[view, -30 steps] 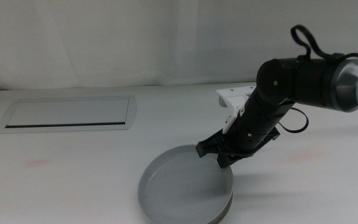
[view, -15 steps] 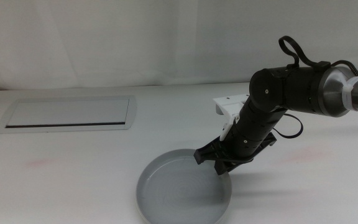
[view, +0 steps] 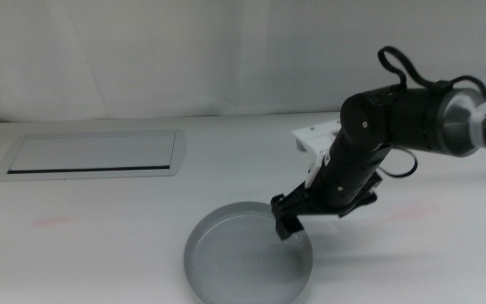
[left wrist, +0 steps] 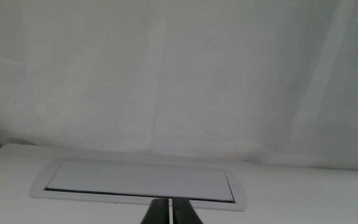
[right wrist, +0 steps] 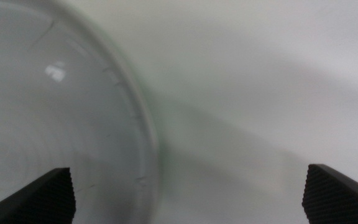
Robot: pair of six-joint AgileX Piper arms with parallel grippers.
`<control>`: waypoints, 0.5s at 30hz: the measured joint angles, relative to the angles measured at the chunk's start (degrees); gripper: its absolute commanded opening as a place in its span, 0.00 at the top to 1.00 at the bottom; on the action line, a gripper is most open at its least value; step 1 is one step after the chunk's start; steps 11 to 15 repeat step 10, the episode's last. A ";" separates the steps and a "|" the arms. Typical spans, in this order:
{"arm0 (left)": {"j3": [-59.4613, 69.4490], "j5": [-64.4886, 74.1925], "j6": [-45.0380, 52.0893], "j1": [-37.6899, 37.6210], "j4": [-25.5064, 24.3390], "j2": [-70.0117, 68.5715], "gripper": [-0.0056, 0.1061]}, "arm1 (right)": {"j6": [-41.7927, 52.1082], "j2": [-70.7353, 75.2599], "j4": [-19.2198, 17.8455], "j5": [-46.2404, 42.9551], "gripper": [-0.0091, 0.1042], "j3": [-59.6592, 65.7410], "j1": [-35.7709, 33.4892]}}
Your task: Stack the three bowls on top of each other.
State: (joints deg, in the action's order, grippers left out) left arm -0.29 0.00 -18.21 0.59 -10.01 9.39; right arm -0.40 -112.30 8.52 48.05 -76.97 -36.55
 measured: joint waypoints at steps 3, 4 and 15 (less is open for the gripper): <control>0.00 0.00 0.00 0.00 0.00 0.00 0.98 | -3.20 2.78 -5.42 -0.27 0.01 -0.37 0.11; 0.00 0.00 0.00 0.00 0.00 0.00 0.98 | -4.59 4.27 -7.91 -0.53 0.01 -0.79 0.40; 0.00 0.00 0.00 0.00 0.00 0.00 0.98 | -11.78 14.73 -22.39 -0.91 0.01 -2.11 7.27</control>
